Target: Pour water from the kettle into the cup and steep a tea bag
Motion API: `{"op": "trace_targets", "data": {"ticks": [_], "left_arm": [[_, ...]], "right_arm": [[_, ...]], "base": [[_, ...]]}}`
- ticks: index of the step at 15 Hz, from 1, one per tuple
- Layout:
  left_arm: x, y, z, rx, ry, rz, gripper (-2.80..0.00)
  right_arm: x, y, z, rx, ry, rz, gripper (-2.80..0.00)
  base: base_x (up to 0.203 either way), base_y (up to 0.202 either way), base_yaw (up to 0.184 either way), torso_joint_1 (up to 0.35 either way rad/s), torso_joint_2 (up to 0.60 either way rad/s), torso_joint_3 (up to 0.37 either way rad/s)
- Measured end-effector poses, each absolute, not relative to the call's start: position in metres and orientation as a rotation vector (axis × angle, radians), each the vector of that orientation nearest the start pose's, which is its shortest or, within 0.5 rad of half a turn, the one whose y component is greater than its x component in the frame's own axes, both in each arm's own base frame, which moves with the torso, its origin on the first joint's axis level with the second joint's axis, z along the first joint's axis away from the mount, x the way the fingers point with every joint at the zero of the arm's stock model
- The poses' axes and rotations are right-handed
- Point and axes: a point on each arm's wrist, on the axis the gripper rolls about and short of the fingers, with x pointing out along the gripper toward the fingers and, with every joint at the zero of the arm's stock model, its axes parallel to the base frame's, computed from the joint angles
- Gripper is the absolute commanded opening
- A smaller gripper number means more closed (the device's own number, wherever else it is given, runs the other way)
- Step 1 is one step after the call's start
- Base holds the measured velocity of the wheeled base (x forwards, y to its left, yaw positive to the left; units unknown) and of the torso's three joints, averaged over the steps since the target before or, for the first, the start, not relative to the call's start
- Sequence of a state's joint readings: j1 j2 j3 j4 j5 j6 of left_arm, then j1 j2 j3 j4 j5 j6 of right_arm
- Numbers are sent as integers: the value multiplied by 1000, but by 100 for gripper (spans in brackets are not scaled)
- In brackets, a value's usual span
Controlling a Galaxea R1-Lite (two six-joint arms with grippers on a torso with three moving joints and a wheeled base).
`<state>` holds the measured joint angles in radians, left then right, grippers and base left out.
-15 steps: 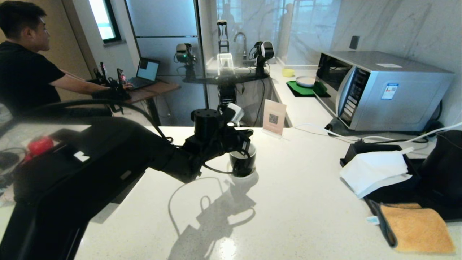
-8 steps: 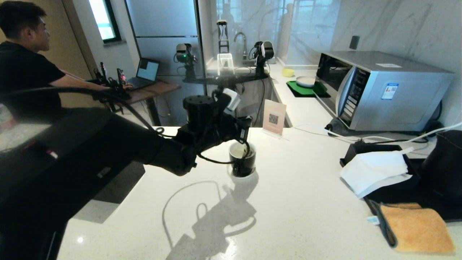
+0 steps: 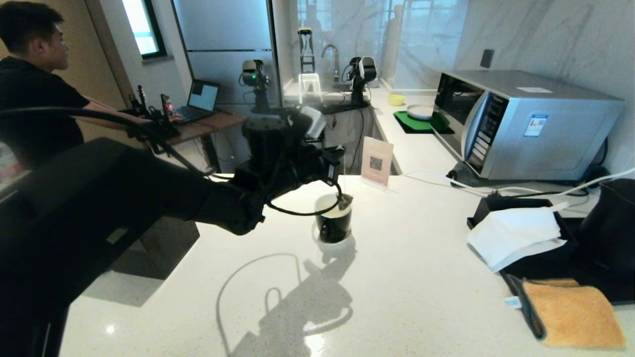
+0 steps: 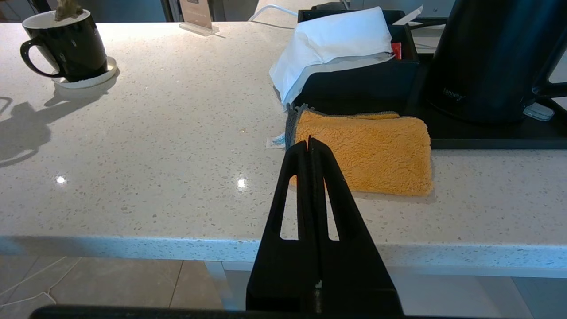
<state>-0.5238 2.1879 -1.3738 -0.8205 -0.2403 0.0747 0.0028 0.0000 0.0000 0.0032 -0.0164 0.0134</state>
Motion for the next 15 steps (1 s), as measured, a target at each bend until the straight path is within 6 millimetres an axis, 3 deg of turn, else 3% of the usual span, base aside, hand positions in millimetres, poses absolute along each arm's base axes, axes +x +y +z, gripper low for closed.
{"op": "trace_targets", "data": {"ticks": [7,15], "left_arm": [[391,-232,154,80,-2,-769,-280],[405,-235,111,87,64,-760,-280]], "right_arm": [[-23,0,75,13,3,-14,-280],[-23,0,75,14,3,-14,-280]], "base": [[0,0,0,0,0,0],[0,0,0,0,0,0]]}}
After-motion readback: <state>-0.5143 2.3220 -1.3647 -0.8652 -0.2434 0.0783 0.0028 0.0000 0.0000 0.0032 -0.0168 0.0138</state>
